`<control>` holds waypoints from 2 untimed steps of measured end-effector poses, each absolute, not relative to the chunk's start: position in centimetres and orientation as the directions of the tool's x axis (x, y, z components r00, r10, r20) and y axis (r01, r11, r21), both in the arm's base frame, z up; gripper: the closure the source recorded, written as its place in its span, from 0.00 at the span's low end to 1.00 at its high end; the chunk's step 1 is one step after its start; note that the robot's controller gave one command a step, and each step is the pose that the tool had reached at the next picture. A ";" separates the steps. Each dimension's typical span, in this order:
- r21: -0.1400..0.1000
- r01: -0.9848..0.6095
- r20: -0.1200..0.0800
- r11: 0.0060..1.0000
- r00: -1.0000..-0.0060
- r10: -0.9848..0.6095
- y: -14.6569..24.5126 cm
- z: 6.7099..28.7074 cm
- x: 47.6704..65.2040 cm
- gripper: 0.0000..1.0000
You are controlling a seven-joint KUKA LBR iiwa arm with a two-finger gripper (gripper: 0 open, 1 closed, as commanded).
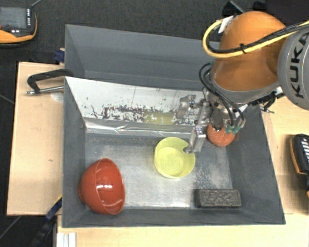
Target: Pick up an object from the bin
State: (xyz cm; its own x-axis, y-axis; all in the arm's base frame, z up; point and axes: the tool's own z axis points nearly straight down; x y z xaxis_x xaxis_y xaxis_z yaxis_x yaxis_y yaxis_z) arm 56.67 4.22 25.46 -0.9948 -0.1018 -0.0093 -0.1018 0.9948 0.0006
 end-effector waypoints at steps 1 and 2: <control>0.003 -0.085 -0.004 0.996 -0.996 -0.085 5.1 11.9 59.3 0.00; 0.003 0.058 -0.001 0.998 -0.998 0.058 -0.1 6.9 58.5 0.00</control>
Offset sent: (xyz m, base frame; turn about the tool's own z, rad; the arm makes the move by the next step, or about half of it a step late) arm 0.0265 0.0081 -0.1318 0.0168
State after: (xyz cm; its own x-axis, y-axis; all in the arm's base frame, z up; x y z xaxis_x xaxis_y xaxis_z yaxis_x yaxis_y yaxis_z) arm 58.47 -0.06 6.94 -0.9983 0.0585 -0.0014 0.0584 0.9983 0.0031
